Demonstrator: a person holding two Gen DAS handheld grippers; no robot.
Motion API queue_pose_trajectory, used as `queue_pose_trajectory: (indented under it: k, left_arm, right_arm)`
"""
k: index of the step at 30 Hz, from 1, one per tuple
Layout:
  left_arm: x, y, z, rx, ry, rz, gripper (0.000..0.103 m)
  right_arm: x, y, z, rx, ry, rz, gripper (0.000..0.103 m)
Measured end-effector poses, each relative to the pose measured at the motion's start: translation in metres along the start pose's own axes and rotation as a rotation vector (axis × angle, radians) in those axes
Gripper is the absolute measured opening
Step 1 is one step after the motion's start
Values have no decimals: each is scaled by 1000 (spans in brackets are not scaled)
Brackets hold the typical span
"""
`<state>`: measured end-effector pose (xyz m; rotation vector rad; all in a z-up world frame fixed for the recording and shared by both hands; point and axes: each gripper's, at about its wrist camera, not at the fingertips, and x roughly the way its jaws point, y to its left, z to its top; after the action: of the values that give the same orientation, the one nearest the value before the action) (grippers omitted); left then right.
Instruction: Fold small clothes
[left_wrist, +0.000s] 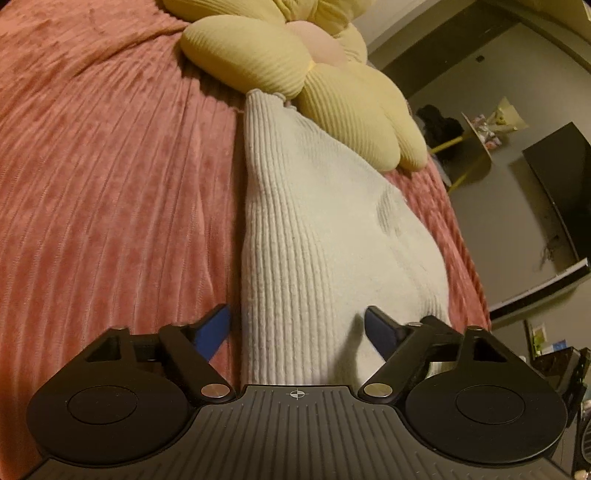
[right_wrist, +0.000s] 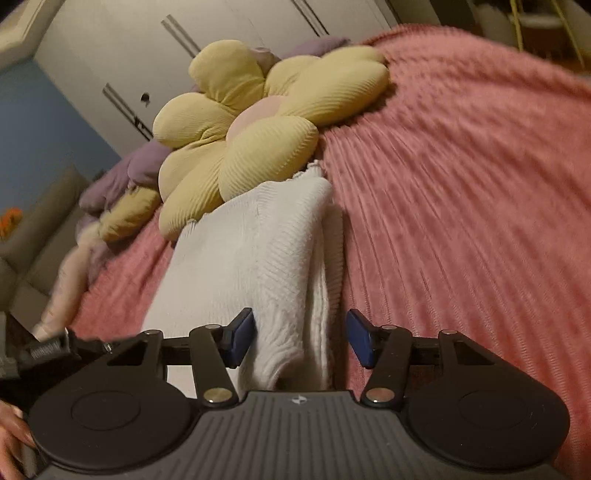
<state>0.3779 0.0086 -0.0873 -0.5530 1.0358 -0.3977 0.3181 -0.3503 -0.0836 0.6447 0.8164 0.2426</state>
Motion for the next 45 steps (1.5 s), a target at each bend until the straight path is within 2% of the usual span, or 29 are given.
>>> queue_pose_trajectory:
  k: [2, 6, 8, 10, 14, 16, 19, 23, 26, 27, 29, 30, 31, 34, 38, 41, 43, 45]
  left_arm:
    - [4, 4, 3, -26, -4, -14, 78]
    - [15, 11, 11, -90, -3, -41, 80]
    - [18, 8, 13, -81, -1, -37, 61]
    - [18, 4, 14, -71, 1, -21, 48]
    - [-3, 3, 17, -121, -21, -56, 41]
    - [-23, -1, 14, -99, -48, -53, 41]
    - [-61, -5, 4, -46, -91, 1, 41]
    - [-109, 8, -24, -19, -120, 130, 42]
    - [-134, 16, -48, 23, -140, 294, 47]
    - [-144, 17, -55, 44, -161, 320, 47]
    - [-163, 14, -75, 93, -199, 320, 58]
    - [-169, 10, -87, 119, -210, 321, 67]
    - [-173, 7, -97, 145, -221, 325, 72]
    - [-168, -3, -122, 218, -226, 344, 75]
    - [-150, -5, -137, 207, -165, 391, 74]
    - [-148, -5, -147, 189, -142, 387, 74]
    - [-149, -6, -153, 169, -127, 355, 74]
    - [-154, -3, -159, 106, -118, 255, 74]
  right_arm:
    - [6, -9, 2, 67, 18, 45, 47]
    - [18, -24, 3, 181, 41, 121, 47]
    - [22, -27, 3, 208, 41, 138, 46]
    - [25, -24, 2, 210, 40, 141, 42]
    - [25, -22, 3, 283, 52, 212, 37]
    - [24, -15, 0, 303, 59, 243, 37]
    - [27, 15, -17, 246, 118, 290, 36]
    - [32, 50, -54, 192, 193, 343, 37]
    - [23, 60, -69, 175, 181, 296, 44]
    - [16, 61, -70, 164, 168, 260, 46]
    - [-9, 67, -73, 99, 102, 194, 52]
    - [-22, 69, -76, 82, 74, 177, 53]
    - [-36, 71, -80, 75, 51, 170, 54]
    - [-64, 73, -98, 96, 32, 189, 54]
    - [-66, 81, -117, 128, 81, 190, 52]
    - [-67, 80, -129, 189, 108, 221, 49]
    - [-63, 81, -132, 215, 113, 225, 47]
    - [-60, 78, -135, 255, 117, 229, 41]
